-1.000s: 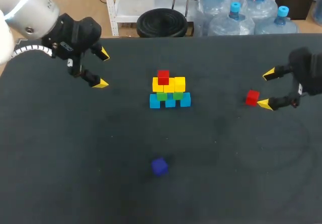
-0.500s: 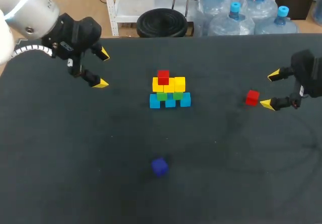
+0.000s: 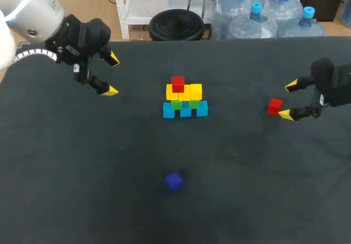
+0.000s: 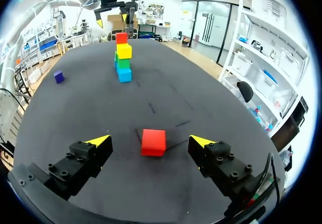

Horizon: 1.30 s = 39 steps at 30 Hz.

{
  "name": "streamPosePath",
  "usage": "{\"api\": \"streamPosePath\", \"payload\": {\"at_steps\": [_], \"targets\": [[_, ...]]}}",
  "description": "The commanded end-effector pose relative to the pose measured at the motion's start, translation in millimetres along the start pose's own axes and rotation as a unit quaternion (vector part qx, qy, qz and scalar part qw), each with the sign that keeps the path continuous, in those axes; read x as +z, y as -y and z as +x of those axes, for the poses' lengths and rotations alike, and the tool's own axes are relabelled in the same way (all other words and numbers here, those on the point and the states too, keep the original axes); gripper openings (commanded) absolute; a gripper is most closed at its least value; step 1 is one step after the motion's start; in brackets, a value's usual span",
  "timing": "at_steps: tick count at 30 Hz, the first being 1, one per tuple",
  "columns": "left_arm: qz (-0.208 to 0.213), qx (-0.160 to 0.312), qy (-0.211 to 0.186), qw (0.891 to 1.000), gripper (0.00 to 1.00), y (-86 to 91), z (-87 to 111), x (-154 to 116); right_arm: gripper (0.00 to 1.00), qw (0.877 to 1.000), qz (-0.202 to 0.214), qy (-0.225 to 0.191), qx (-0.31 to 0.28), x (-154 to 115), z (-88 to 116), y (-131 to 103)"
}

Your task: Place the blue cubes, place green cubes on the blue cubes, place the yellow cubes on the green cubes, then place the red cubes on the yellow cubes, and place purple cube on the red cubes.

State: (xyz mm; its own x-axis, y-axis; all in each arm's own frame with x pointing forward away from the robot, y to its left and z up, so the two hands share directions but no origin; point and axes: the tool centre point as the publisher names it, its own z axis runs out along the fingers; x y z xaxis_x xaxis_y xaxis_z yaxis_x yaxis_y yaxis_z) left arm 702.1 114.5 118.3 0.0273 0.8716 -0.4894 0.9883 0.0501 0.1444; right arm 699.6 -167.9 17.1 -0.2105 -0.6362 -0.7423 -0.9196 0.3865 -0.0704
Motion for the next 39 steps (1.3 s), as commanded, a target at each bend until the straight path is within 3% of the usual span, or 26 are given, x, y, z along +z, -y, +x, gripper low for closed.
{"api": "streamPosePath", "payload": {"at_steps": [1,15,18,20,30,36,39], "targets": [[0.000,0.001,0.002,1.000,1.00,-0.2,1.1,-0.2,1.00,1.000,-0.002,0.008,0.003,8.0,4.5,2.6],[0.000,0.001,0.002,1.000,1.00,-0.2,1.1,-0.2,0.87,1.000,-0.002,0.008,0.017,17.7,9.8,4.0],[0.000,0.001,0.002,1.000,1.00,-0.2,1.1,-0.2,0.81,1.000,-0.003,0.009,0.019,19.2,9.5,4.5],[0.000,0.001,0.002,1.000,1.00,-0.2,1.1,-0.2,0.69,1.000,-0.004,0.009,0.019,21.1,9.9,4.7],[0.000,0.001,0.002,1.000,1.00,-0.2,1.1,-0.2,0.60,1.000,-0.011,0.006,0.022,28.9,12.1,6.9],[0.000,0.001,0.002,1.000,1.00,-0.2,1.1,-0.2,0.35,1.000,-0.013,0.007,0.022,30.3,11.7,7.4],[0.000,0.001,0.002,1.000,1.00,-0.2,1.1,-0.2,0.13,1.000,-0.013,0.007,0.021,30.5,11.4,7.7]]}}
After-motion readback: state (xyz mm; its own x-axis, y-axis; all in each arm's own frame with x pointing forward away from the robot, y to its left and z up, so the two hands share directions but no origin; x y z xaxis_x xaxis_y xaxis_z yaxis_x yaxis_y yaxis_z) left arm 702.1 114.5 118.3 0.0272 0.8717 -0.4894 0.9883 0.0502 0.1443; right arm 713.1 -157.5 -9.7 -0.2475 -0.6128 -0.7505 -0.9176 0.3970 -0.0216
